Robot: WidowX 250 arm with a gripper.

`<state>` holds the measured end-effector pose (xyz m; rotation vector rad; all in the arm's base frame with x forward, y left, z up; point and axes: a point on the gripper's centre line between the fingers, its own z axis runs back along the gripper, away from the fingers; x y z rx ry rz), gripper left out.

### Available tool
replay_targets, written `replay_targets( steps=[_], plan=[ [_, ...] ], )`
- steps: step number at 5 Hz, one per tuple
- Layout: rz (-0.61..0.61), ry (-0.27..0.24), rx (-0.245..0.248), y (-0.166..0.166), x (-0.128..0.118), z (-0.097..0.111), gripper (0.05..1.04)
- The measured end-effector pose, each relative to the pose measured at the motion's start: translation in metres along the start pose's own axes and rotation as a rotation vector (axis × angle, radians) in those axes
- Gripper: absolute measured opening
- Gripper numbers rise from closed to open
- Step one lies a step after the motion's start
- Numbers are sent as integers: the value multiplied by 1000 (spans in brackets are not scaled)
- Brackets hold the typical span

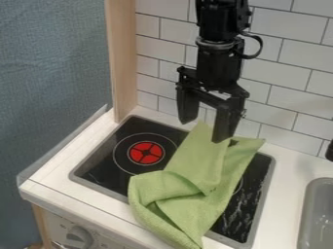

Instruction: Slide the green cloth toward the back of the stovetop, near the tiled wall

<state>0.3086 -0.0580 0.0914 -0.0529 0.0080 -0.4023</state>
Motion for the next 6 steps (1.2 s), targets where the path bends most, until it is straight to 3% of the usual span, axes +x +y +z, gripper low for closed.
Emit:
replay_targets(
  steps=[1, 2, 5, 6],
  plan=[
    [1, 31, -9, -1, -2, -10, 999],
    [6, 127, -24, 2, -3, -42, 999],
    [72, 186, 16, 16, 11, -109, 999],
    [103, 183, 31, 20, 13, -115, 999]
  ],
)
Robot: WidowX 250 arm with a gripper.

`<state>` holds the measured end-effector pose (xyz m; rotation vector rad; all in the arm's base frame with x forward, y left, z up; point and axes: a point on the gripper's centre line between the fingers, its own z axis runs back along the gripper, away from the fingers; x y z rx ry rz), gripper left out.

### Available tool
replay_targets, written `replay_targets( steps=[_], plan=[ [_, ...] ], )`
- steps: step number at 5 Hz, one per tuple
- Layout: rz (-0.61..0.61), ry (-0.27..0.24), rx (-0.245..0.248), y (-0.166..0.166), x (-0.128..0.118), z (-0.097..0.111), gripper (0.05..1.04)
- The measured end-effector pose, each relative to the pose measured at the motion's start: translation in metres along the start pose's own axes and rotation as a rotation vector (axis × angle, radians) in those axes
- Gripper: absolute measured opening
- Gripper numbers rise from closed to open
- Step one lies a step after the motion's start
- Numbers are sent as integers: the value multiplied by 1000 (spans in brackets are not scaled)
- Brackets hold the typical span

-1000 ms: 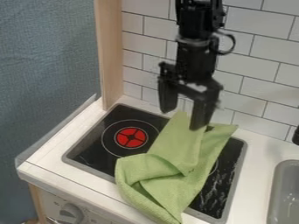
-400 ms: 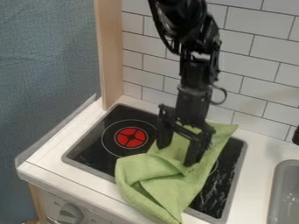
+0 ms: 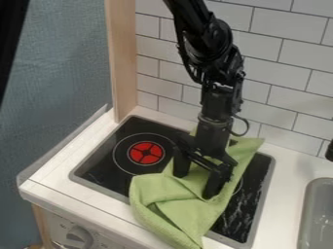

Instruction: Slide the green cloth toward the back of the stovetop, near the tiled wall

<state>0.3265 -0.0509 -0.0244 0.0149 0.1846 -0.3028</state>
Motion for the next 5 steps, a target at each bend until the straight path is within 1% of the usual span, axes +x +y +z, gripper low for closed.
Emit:
replay_targets(
  steps=[1, 2, 3, 4, 5],
  plan=[
    [5, 1, -3, 1, 8, -4, 999],
    [10, -22, -5, 3, 23, -2, 999],
    [29, -59, -11, 10, 37, 3, 999],
    [14, -90, -27, 17, 60, 9, 999],
    [-13, -103, -19, 21, 79, 10, 999]
  ],
)
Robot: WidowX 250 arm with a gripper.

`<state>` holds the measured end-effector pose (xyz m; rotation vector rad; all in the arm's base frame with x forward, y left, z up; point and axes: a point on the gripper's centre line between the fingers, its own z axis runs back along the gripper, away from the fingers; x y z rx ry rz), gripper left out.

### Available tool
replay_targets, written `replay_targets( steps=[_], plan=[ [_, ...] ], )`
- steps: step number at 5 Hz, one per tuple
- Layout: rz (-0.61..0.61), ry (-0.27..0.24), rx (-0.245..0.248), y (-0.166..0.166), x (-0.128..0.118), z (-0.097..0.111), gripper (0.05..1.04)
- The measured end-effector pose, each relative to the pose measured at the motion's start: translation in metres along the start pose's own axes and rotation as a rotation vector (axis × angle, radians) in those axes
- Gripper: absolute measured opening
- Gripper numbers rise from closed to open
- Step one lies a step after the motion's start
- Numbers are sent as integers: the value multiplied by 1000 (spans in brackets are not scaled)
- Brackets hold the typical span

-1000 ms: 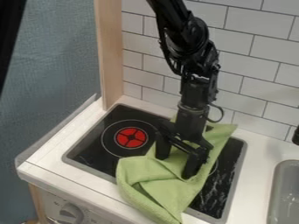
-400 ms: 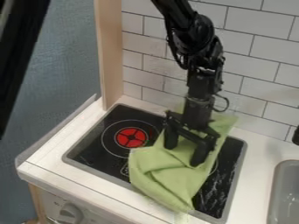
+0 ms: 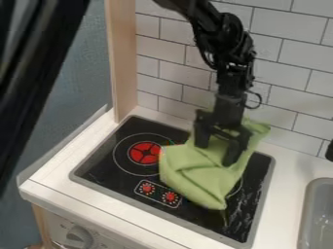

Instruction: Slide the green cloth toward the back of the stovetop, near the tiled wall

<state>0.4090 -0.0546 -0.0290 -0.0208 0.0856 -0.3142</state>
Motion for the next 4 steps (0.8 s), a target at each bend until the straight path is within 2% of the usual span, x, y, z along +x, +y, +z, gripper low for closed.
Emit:
replay_targets(
  steps=[1, 2, 3, 4],
  plan=[
    [-13, -13, 5, 2, 11, 1, 999],
    [-25, -19, -1, 2, 10, 5, 999],
    [-29, -22, -31, -2, -4, 5, 999],
    [5, -28, -34, 2, -19, 16, 999]
  ],
)
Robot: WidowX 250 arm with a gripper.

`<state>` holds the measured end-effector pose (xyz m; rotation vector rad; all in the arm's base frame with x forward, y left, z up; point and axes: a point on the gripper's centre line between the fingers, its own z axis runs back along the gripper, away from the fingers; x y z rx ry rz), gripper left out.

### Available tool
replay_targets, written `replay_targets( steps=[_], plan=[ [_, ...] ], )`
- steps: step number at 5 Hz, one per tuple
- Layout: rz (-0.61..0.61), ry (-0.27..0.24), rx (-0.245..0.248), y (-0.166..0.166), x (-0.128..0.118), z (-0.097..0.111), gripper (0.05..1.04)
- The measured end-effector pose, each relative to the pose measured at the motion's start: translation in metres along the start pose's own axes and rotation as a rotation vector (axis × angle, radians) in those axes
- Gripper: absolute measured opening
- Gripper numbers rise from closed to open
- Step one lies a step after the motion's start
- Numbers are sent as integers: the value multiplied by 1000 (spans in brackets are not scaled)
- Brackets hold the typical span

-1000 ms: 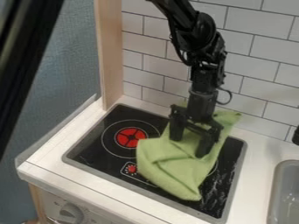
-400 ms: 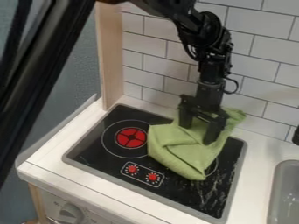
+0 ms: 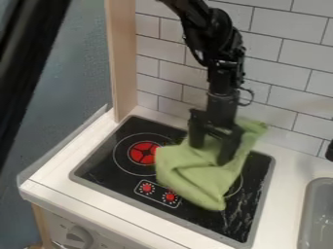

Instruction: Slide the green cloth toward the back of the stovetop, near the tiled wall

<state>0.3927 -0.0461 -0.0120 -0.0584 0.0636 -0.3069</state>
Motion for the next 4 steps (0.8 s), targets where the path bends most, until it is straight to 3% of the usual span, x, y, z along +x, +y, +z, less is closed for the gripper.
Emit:
replay_targets(
  steps=[2, 3, 4],
  plan=[
    [22, -105, 17, -5, -11, 47, 999],
    [22, -156, 55, -6, -26, 70, 999],
    [23, -169, 60, -5, -25, 74, 999]
  ],
)
